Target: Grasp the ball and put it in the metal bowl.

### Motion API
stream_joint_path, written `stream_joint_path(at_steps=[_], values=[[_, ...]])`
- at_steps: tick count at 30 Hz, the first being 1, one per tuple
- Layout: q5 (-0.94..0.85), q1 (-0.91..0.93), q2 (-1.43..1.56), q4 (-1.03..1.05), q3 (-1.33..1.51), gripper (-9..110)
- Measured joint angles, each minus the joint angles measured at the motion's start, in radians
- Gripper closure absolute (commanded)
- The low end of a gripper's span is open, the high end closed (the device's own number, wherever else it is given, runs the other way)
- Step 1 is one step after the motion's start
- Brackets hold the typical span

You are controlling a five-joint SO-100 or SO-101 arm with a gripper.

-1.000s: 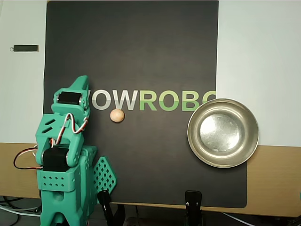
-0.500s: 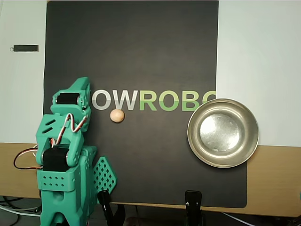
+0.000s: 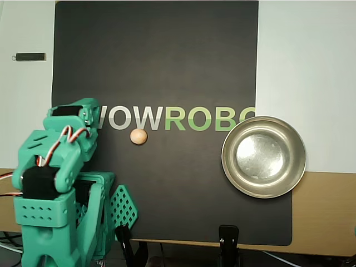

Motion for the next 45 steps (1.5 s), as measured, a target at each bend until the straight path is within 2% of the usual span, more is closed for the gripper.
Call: stream_joint_path(at_steps=[10, 17, 31, 45], values=[[-0.008, 0.000, -0.396, 0.344, -0.566, 101], [-0.008, -0.002, -0.617, 0.472, -0.790, 101], [-0.008, 0.063, -0.936, 0.482, -0.859, 101], [-0.008, 0.060, -0.974, 0.480, -0.859, 101]])
